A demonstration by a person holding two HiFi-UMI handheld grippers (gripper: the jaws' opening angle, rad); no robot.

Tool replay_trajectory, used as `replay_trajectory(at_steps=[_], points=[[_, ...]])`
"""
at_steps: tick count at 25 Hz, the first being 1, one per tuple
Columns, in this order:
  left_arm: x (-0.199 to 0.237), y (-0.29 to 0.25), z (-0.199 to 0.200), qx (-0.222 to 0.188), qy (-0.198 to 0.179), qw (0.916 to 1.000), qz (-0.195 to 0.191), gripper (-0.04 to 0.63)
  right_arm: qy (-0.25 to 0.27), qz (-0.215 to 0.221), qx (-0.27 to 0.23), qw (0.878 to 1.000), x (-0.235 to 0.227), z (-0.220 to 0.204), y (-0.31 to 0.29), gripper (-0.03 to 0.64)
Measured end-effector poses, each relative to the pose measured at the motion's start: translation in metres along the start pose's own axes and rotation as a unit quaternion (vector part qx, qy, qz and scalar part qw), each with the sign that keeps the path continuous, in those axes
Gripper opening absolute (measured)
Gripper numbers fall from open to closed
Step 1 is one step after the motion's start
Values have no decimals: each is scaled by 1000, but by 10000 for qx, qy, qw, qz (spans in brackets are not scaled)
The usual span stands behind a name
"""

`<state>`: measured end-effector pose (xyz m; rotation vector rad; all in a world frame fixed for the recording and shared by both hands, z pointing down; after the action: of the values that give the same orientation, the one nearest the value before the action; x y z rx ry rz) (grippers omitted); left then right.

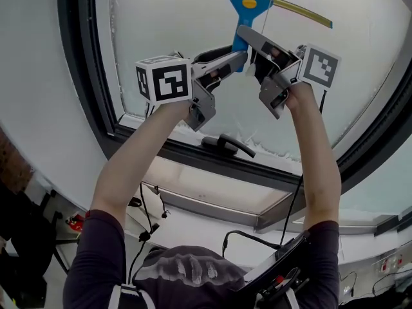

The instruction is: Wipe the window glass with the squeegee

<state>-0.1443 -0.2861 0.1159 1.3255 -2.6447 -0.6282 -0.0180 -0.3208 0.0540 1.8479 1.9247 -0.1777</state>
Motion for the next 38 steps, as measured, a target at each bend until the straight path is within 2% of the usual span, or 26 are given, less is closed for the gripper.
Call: replay_trajectory(at_steps=[5, 22, 30, 38], points=[[-8, 21, -34, 106, 86, 9999, 19, 140, -126, 21, 66, 9999, -13, -39, 8, 129], [-6, 20, -32, 346, 418, 9985, 80, 139, -730, -3, -5, 9973, -20, -38, 8, 129], [-22, 61, -100, 537, 664, 9963, 77, 140, -1081, -60, -55, 9941, -44, -115, 28, 129], [-25, 67, -109, 630, 907, 9938, 145, 138, -1365, -167, 35, 9905, -49, -124, 30, 129]])
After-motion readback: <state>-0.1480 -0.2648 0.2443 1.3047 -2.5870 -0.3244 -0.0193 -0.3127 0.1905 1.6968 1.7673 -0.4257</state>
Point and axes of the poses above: the fingertips, and each gripper's own axes: y backward along the fingers, x to its left, z out of its top, the point moved 8 cm from there along y, backward along the fingers, and after that the axes turned 14 degrees about -y, right-handed, at the moved point
